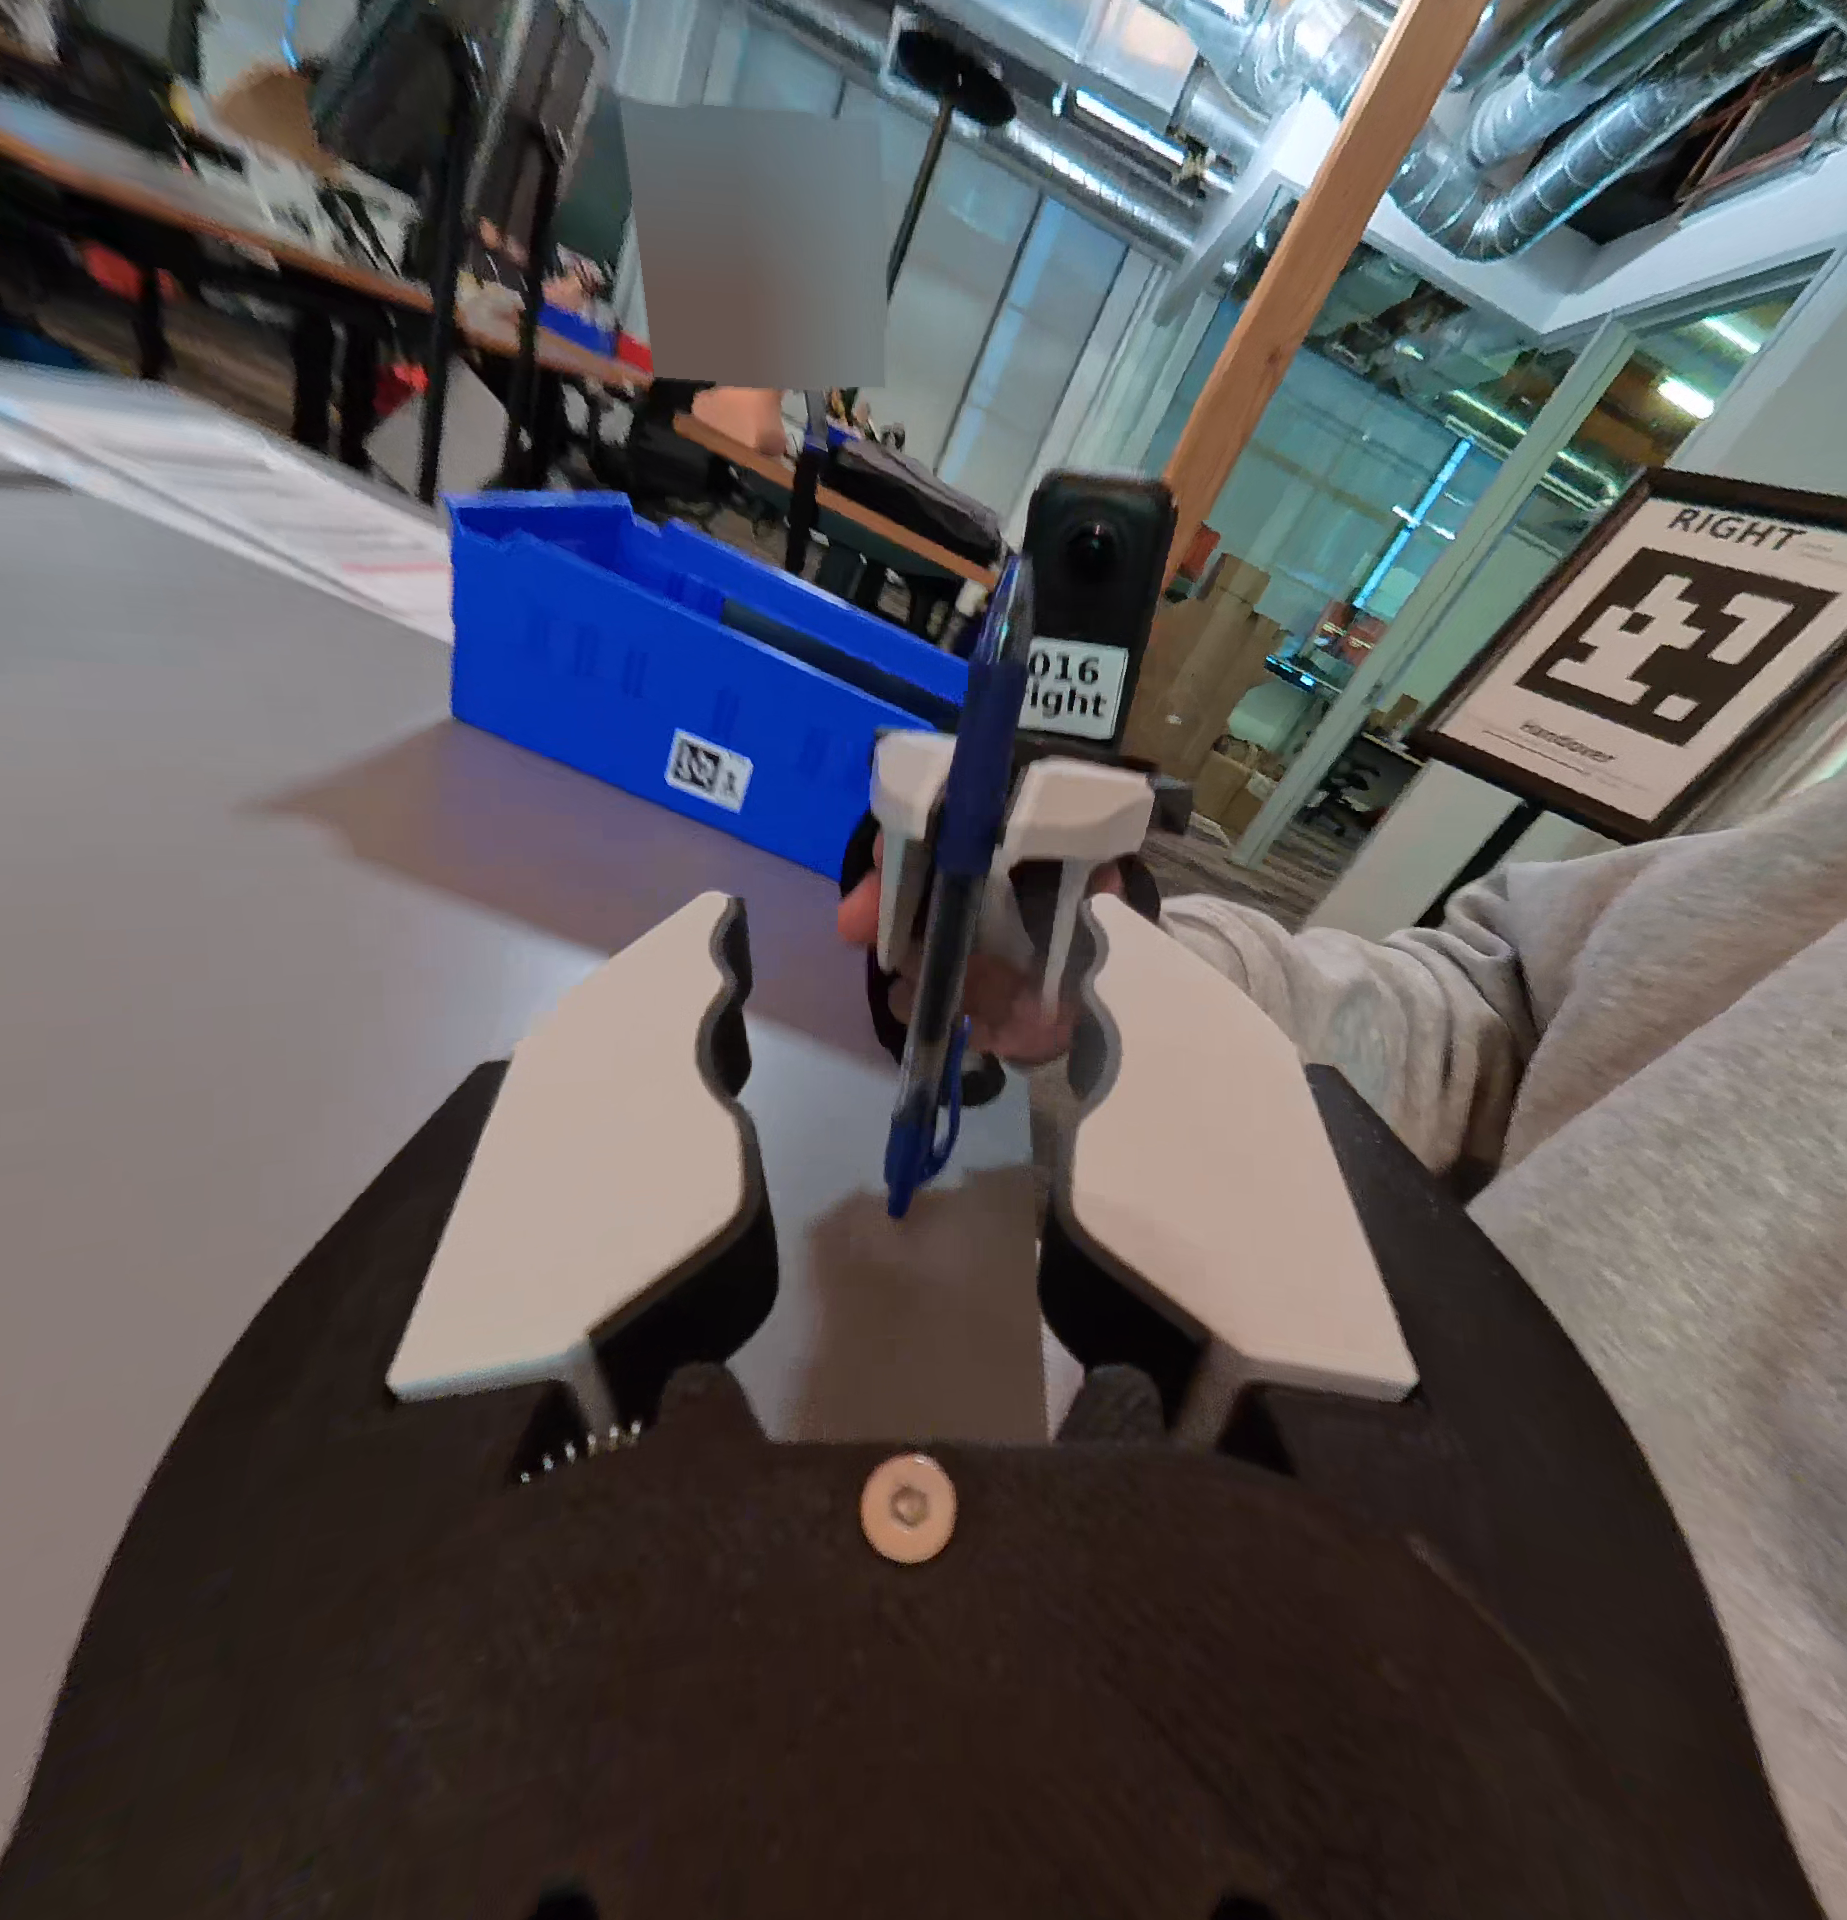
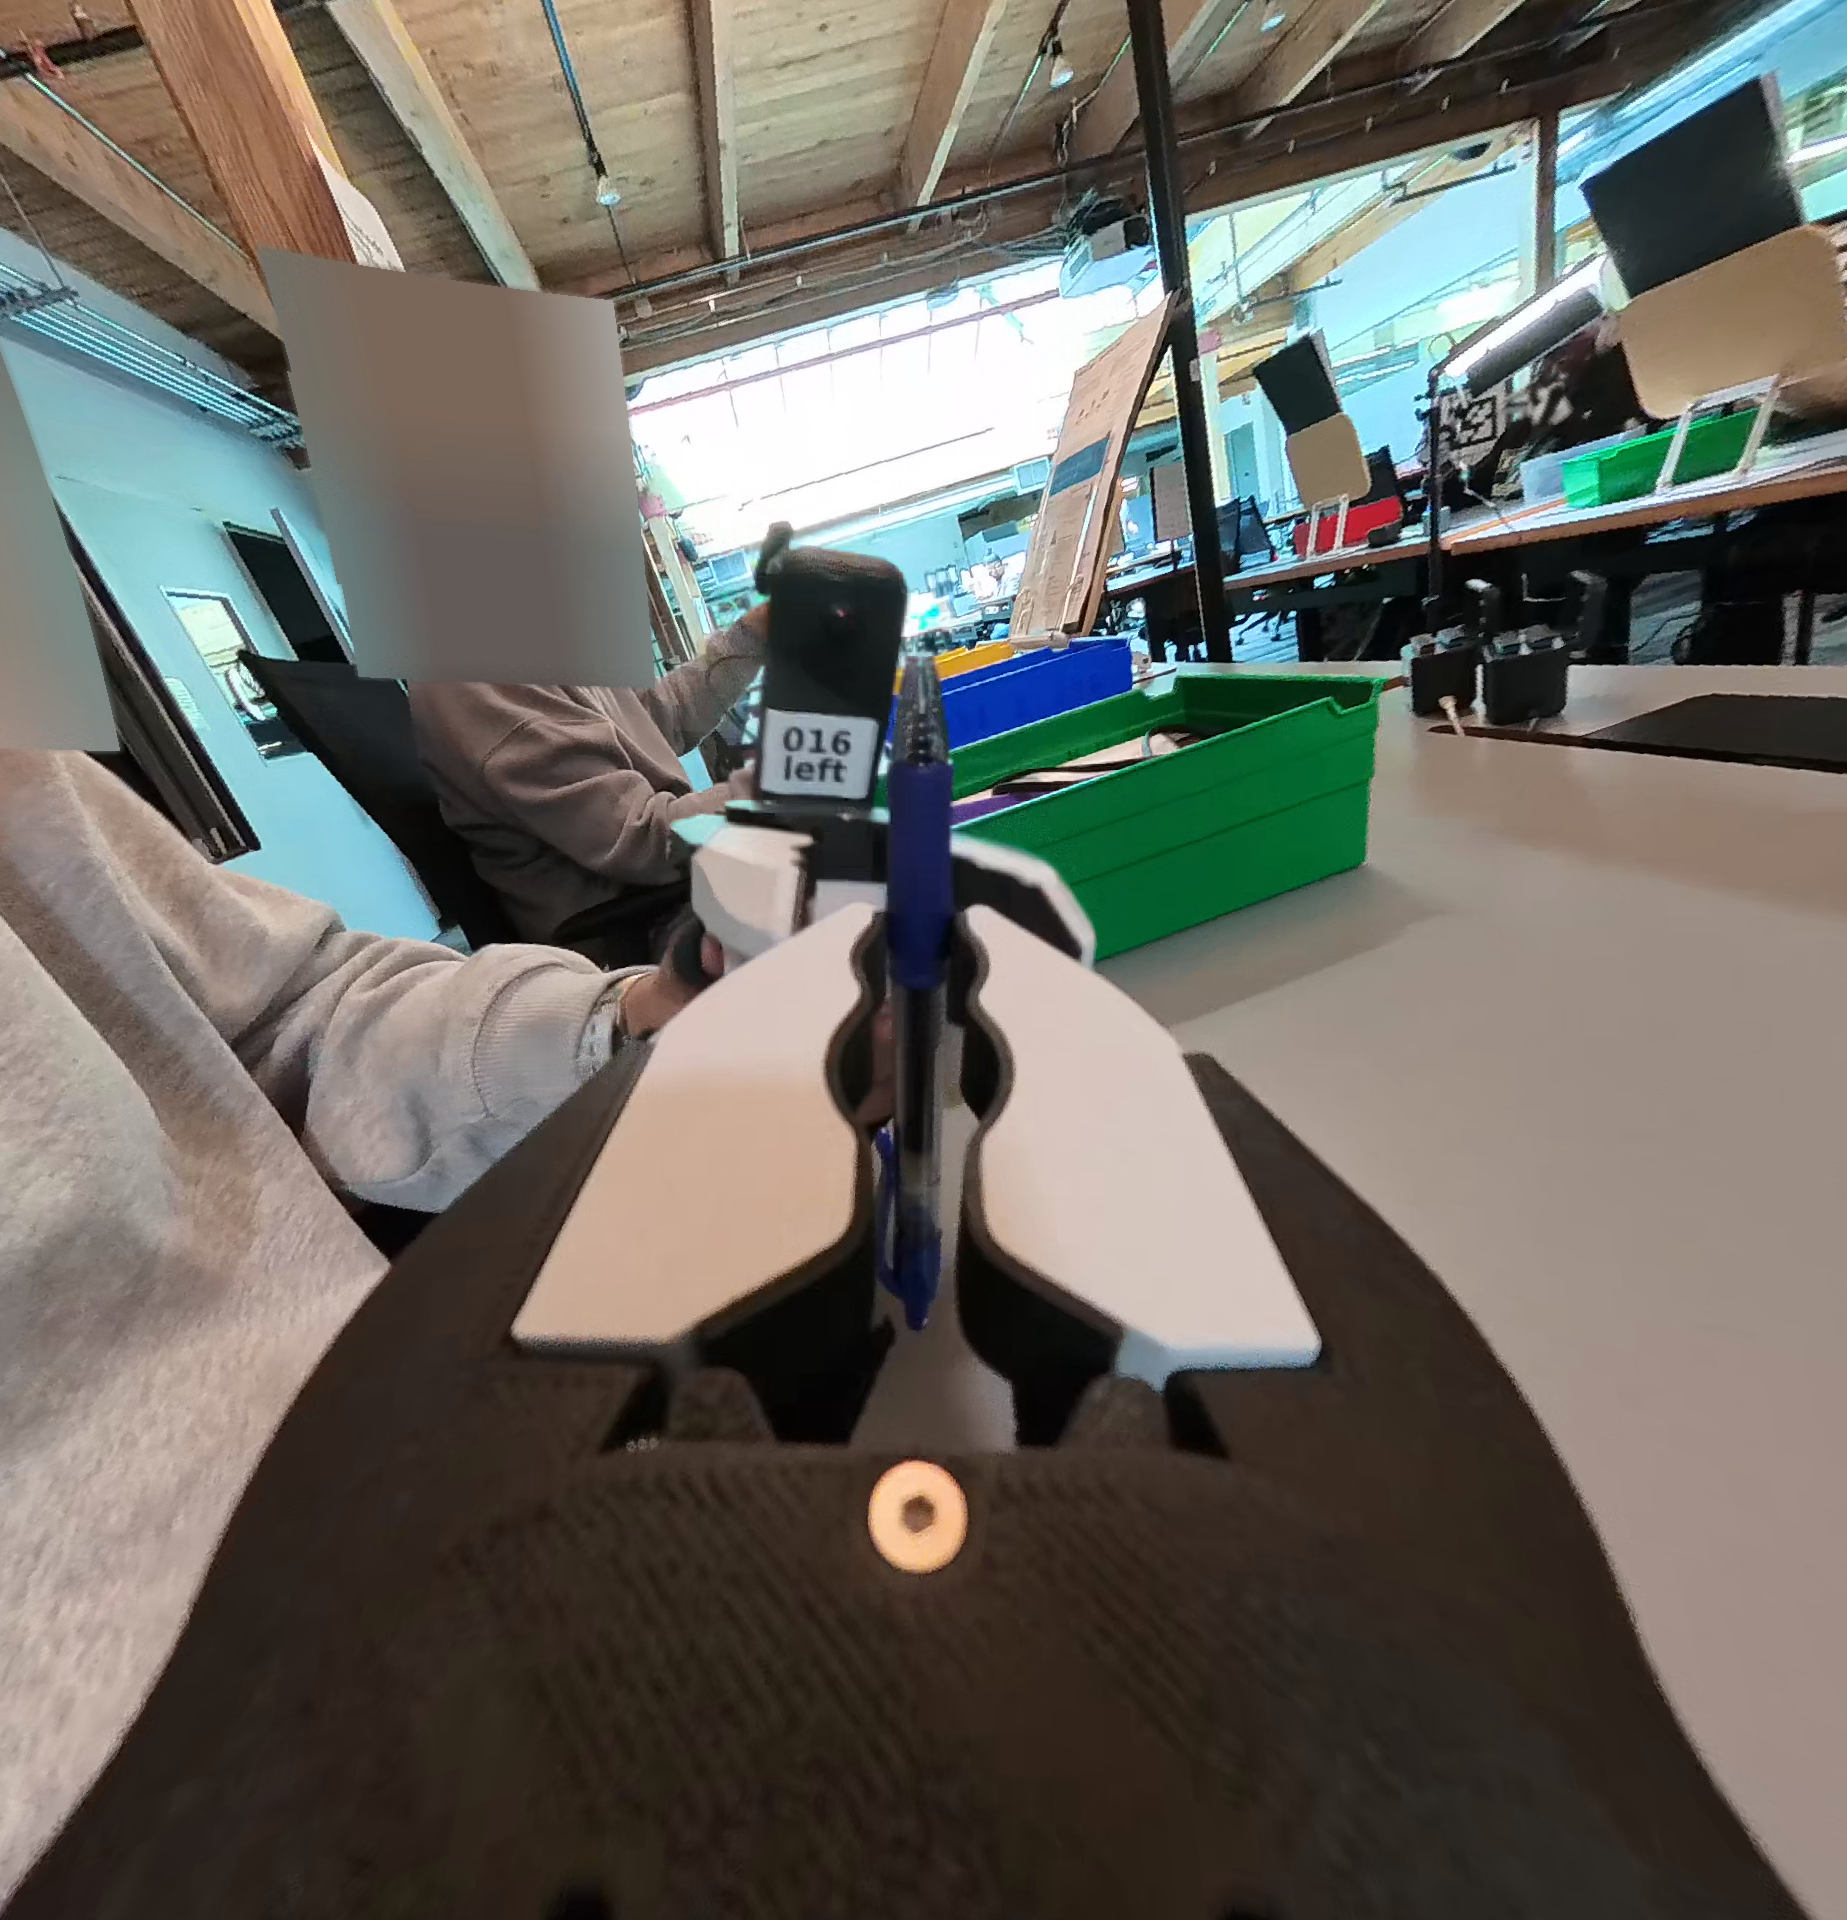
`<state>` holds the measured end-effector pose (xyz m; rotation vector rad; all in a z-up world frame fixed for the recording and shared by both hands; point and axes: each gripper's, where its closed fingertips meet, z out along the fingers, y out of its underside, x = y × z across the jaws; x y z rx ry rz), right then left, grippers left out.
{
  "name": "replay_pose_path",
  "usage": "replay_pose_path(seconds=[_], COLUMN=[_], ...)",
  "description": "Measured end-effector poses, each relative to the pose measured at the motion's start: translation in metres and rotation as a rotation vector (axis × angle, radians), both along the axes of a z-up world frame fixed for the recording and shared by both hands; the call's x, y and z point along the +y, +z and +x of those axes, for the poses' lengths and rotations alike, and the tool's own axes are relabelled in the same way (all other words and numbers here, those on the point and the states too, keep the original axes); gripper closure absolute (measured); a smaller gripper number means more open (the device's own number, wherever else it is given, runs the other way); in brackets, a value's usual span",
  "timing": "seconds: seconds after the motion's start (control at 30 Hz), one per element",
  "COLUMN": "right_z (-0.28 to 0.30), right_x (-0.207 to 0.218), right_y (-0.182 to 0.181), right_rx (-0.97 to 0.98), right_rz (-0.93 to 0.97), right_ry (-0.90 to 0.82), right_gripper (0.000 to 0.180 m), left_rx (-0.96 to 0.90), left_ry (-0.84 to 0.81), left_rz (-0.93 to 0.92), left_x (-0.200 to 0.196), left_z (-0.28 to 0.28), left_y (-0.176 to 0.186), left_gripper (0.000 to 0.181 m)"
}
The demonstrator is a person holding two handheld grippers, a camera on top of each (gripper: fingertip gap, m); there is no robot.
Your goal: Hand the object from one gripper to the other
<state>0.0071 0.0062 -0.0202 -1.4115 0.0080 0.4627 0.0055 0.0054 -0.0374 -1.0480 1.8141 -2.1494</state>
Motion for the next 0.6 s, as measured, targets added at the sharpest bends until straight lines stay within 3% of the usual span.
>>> replay_pose_path(seconds=[0.13,0.27,0.6], right_z=[0.007,0.012,0.007], right_x=[-0.008,-0.012,-0.008], right_y=[0.010,0.014,0.014], right_rx=[0.019,0.041,0.002], right_rz=[0.058,0.082,0.071], right_ry=[-0.017,-0.033,-0.052], right_gripper=[0.168,0.168,0.168], left_rx=[0.127,0.143,0.160], left_ry=[-0.097,-0.094,-0.069], left_rz=[0.005,0.112,0.277], left_x=[-0.014,-0.026,-0.037], left_z=[-0.004,-0.004,-0.005], left_y=[-0.020,-0.038,-0.059], left_gripper=[0.119,0.123,0.161])
